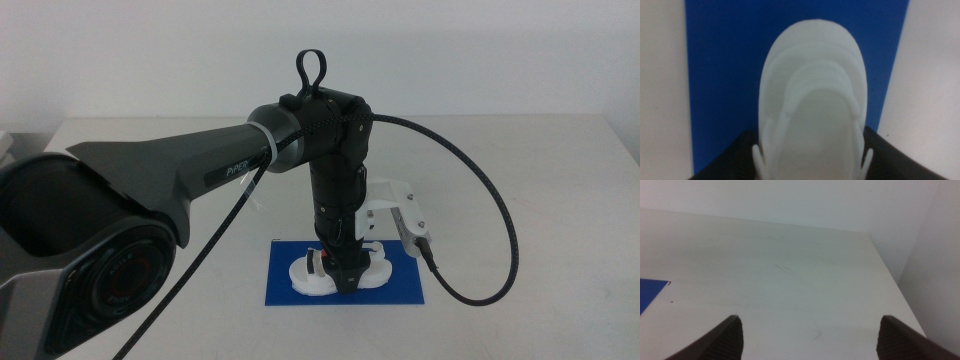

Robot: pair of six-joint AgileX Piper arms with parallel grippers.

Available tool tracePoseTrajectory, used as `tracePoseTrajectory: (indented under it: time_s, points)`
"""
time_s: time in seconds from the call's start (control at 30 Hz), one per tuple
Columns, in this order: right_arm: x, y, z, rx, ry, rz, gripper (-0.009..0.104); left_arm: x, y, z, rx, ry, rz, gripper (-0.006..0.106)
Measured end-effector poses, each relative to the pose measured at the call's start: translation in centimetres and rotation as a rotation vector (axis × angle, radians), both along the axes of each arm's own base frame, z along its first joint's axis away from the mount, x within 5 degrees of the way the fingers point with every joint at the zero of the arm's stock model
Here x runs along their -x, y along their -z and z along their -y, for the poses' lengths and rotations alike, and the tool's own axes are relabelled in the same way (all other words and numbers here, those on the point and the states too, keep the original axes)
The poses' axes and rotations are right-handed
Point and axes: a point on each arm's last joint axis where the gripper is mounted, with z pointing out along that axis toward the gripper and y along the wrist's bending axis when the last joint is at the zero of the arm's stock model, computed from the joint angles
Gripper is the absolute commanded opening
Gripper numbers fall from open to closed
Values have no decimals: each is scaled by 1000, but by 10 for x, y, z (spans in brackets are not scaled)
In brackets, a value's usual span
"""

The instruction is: Use one arm to grab the shoe from the table and place it on the mat.

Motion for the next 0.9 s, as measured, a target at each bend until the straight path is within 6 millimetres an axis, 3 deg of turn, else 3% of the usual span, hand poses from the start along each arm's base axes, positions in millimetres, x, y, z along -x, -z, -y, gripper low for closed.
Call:
tracePoseTrajectory:
  time_s: [0.13,0.17,0.27,0.43,0.57,0.73,0.9]
  points:
    - [0,0,0,0,0,0,78,1,0,1,8,-6,-7,5]
    - [0,0,0,0,0,0,78,1,0,1,9,-7,-7,71]
    - [0,0,0,0,0,0,78,1,0,1,9,-7,-7,92]
    - [0,0,0,0,0,0,78,-3,-9,3,27,-11,18,94]
    - [0,0,0,0,0,0,78,-4,-29,4,62,-21,62,94]
    - [0,0,0,0,0,0,78,5,-87,-4,130,-61,159,94]
    - [0,0,0,0,0,0,78,23,-156,-26,174,-167,303,94]
